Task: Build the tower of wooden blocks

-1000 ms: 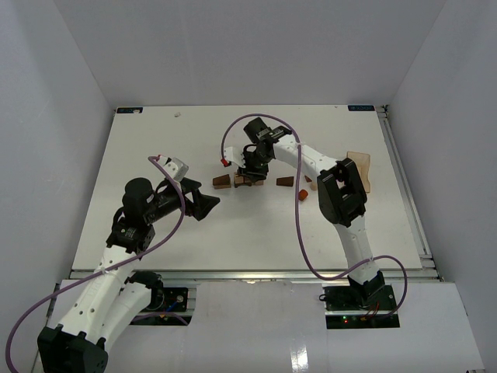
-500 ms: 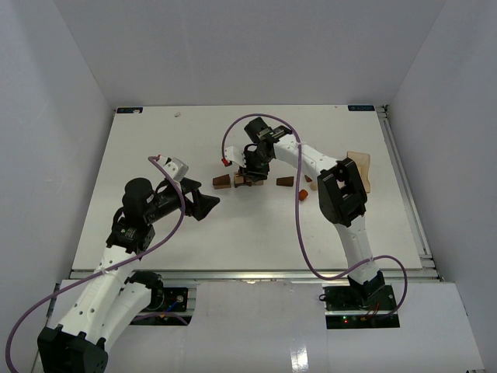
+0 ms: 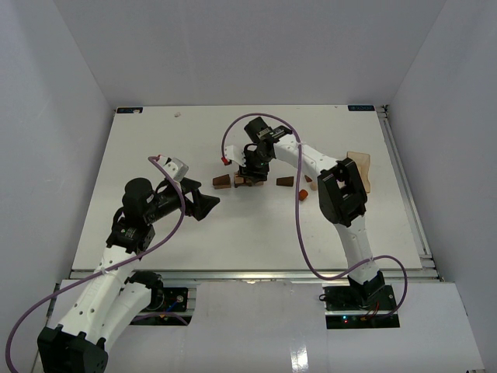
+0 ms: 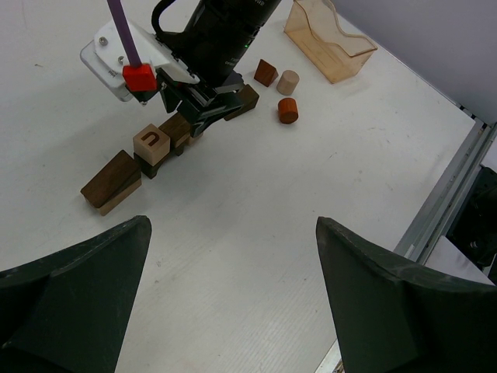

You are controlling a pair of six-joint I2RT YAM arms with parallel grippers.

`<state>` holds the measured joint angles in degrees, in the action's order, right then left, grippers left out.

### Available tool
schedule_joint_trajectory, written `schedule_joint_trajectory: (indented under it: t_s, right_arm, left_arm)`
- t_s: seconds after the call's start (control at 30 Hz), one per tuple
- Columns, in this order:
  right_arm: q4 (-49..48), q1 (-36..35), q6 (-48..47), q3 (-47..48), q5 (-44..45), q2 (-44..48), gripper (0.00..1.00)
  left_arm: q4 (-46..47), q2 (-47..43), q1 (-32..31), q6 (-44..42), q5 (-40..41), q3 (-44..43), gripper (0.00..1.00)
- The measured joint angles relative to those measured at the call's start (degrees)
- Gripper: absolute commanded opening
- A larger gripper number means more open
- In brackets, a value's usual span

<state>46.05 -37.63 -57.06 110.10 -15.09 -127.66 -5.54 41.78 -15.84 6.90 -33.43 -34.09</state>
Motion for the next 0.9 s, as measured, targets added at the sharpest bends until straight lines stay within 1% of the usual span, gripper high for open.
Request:
schedule_joint_trajectory:
  t_s: [0.1, 0.2, 0.27, 0.37, 0.53, 0.6, 0.67, 0.77, 0.9]
  right_arm:
    - [0.0, 0.2, 1.0, 0.0, -0.4, 0.4, 0.57]
    - [0.1, 0.9, 2.2, -0.8, -2.7, 2.9, 0.57]
    - [0.0, 2.1, 3.1, -2.4, -5.3, 6.4, 0.57]
    - [-1.0, 5.6, 4.5, -6.6, -10.8, 14.4, 0.55]
    - [-2.8, 14.2, 4.1, -17.6, -21.4, 28.6, 0.61]
    - [-7.1, 16.9, 2.4, -24.7, -25.2, 33.2, 0.64]
    - [-8.5, 19.4, 0.6, -33.3, -28.0, 37.1, 0.64]
    - [-9.6, 22.6, -0.7, -42.0, -30.1, 39.2, 0.64]
    - [-13.3, 25.7, 1.1, -47.7, -30.2, 39.5, 0.64]
  left_arm:
    - [0.0, 0.0, 0.0, 0.0, 0.0, 0.0, 0.98]
    - [0.0, 0.0, 0.0, 0.0, 0.0, 0.0, 0.98]
    - [0.1, 0.0, 0.0, 0.0, -0.1, 0.0, 0.98]
    - [0.5, 0.0, 0.0, 0.0, -0.7, 0.1, 0.98]
    - [1.3, 0.4, 0.0, 0.1, -1.8, 0.6, 0.98]
    - [1.3, 1.0, 0.0, 0.2, -2.0, 0.7, 0.98]
    - [1.3, 1.9, 0.0, 0.4, -2.1, 0.7, 0.98]
    - [1.3, 3.0, 0.0, 0.6, -2.2, 0.7, 0.98]
    - [1.3, 3.9, 0.0, 0.7, -2.3, 0.7, 0.98]
